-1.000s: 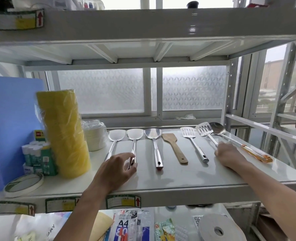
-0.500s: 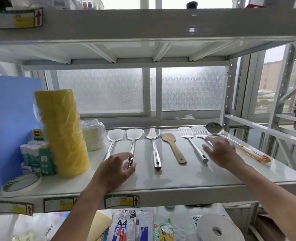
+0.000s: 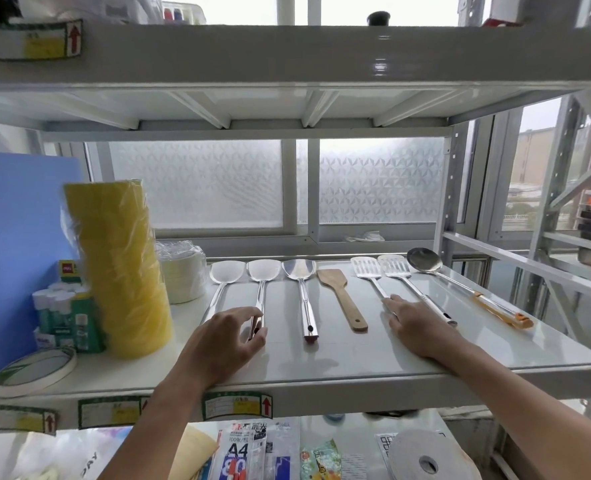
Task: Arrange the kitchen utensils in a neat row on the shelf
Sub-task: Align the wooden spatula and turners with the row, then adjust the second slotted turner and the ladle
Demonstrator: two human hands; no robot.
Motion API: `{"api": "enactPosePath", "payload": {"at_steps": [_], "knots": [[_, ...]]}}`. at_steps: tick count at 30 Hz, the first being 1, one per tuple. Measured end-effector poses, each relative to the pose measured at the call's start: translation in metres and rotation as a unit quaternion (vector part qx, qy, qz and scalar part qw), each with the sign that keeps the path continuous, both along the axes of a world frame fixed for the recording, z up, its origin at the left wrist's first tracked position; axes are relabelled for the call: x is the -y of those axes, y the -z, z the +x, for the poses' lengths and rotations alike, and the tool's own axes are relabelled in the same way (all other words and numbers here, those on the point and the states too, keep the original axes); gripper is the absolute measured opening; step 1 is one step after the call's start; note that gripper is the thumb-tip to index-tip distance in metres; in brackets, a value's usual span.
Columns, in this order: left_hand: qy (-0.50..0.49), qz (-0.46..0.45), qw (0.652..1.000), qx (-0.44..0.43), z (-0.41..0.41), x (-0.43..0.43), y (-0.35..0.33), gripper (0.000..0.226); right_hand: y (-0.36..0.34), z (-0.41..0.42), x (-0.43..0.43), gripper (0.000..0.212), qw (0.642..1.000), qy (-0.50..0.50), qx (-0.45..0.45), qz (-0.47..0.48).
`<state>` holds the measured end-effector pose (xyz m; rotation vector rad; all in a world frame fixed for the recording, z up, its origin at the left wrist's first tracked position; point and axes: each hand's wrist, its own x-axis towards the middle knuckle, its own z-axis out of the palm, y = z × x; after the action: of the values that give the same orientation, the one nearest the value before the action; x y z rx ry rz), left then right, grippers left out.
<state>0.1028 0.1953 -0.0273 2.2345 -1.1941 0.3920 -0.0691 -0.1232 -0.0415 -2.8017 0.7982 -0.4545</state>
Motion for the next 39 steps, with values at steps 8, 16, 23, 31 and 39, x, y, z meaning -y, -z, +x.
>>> {"api": "enactPosePath", "payload": {"at_steps": [8,16,23,31,39], "knots": [[0.003,-0.002,1.000,0.000,0.000,0.000,0.000,0.041,0.003,0.002,0.001,0.051,1.000,0.003,-0.013,0.007],[0.003,0.000,1.000,0.005,0.000,0.000,0.001,0.038,0.001,0.005,0.001,0.056,0.999,0.011,-0.033,0.033],[0.001,-0.007,1.000,0.008,0.001,0.000,0.001,0.036,0.001,0.005,0.001,0.055,0.999,0.007,-0.035,0.040],[-0.001,-0.005,1.000,0.010,-0.001,0.000,0.000,0.038,-0.004,-0.001,-0.006,0.047,0.999,0.010,0.016,0.034],[0.001,-0.005,1.000,0.016,-0.001,0.000,0.000,0.032,-0.028,-0.027,0.022,0.041,0.977,0.093,0.181,0.064]]}}
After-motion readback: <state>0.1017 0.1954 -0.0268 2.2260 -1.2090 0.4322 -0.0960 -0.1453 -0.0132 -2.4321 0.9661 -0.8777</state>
